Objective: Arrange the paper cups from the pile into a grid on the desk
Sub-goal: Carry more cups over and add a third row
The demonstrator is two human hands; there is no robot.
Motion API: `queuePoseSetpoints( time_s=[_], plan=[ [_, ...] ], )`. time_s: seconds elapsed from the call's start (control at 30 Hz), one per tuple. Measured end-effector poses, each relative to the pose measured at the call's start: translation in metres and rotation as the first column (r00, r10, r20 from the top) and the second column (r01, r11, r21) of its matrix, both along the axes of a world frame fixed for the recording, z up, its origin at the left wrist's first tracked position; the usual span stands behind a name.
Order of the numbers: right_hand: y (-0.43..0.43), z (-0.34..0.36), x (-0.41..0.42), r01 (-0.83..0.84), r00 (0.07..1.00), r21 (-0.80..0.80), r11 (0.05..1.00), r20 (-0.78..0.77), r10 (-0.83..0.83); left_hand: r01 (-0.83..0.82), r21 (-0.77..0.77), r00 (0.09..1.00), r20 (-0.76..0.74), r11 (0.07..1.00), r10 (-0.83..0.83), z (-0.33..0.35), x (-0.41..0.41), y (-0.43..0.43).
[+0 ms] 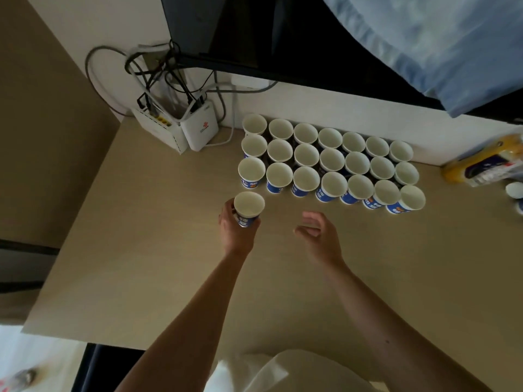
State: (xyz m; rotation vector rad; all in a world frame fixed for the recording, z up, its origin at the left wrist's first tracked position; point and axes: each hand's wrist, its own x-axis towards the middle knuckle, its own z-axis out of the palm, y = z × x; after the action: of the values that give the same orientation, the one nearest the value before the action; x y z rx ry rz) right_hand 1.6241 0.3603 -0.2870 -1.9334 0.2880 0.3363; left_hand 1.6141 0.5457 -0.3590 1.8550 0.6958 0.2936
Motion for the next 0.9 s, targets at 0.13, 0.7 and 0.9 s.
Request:
queuePoseSetpoints(
  time_s=[0.13,0.7,0.9],
  plan=[
    [0.004,-0.002,0.004,0.016,1.000,-0.010,1.000,-0.013,-0.016,0.005,0.013,1.000,0.013,1.000,-0.005,-0.010,0.012,0.004],
    [0.009,-0.006,0.016,0.057,0.997,-0.002,0.998,-0.052,-0.057,0.019,0.059,1.000,0.002,0.998,-0.019,-0.012,0.037,0.007],
    [0.004,-0.003,0.014,0.050,0.996,-0.008,0.999,-0.067,-0.050,0.056,0.087,0.998,0.003,0.995,-0.057,-0.010,0.039,0.011]
  ],
)
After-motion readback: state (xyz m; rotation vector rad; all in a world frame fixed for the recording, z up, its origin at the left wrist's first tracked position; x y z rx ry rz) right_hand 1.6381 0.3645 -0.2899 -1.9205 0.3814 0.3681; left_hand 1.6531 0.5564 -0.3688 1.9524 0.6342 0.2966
